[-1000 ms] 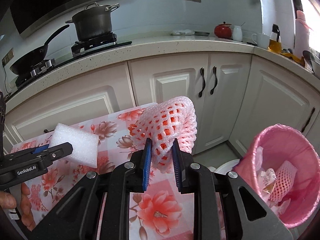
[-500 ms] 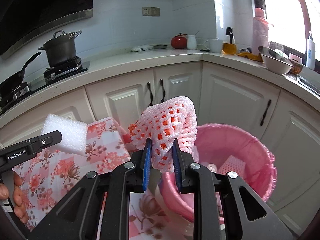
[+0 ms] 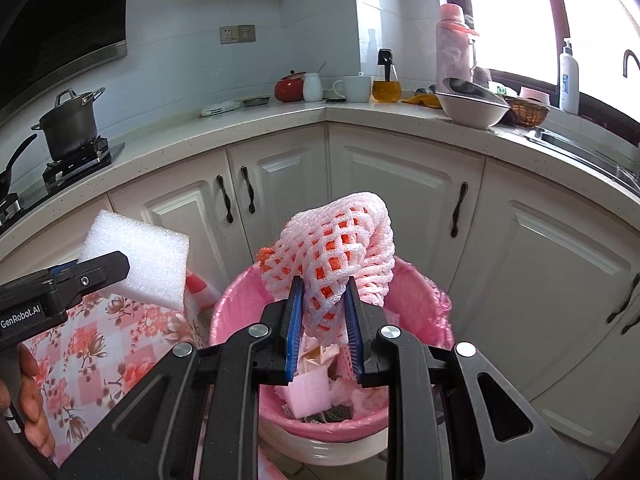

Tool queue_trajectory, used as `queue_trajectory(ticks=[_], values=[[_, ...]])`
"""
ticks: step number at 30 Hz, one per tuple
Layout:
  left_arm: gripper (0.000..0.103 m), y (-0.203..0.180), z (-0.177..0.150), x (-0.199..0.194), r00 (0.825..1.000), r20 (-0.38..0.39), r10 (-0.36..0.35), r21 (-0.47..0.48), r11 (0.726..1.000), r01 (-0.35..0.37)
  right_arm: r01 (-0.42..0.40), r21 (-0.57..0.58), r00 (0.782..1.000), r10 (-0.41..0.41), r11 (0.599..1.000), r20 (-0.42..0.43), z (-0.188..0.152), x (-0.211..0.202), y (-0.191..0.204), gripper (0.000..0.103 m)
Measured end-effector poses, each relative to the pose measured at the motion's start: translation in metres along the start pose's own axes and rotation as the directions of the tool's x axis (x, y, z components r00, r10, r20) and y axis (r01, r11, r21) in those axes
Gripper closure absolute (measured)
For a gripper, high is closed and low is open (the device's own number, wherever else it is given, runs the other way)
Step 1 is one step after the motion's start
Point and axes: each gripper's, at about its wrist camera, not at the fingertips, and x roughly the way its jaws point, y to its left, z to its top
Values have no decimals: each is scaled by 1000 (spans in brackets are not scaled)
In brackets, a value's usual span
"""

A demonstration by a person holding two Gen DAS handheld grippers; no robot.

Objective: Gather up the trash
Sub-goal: 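Carry foam block and foam net over the pink bin and release both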

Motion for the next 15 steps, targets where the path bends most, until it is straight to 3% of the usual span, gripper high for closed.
queue_trajectory(ticks=[12, 15], values=[[47, -47, 13, 34, 999, -29, -40, 91, 995, 43, 40, 40, 999, -40, 998, -11, 1, 9, -38, 78], [42, -50, 15, 42, 998, -40, -54, 94, 994, 57, 49, 52, 999, -48, 997, -12, 1, 10, -44, 71]])
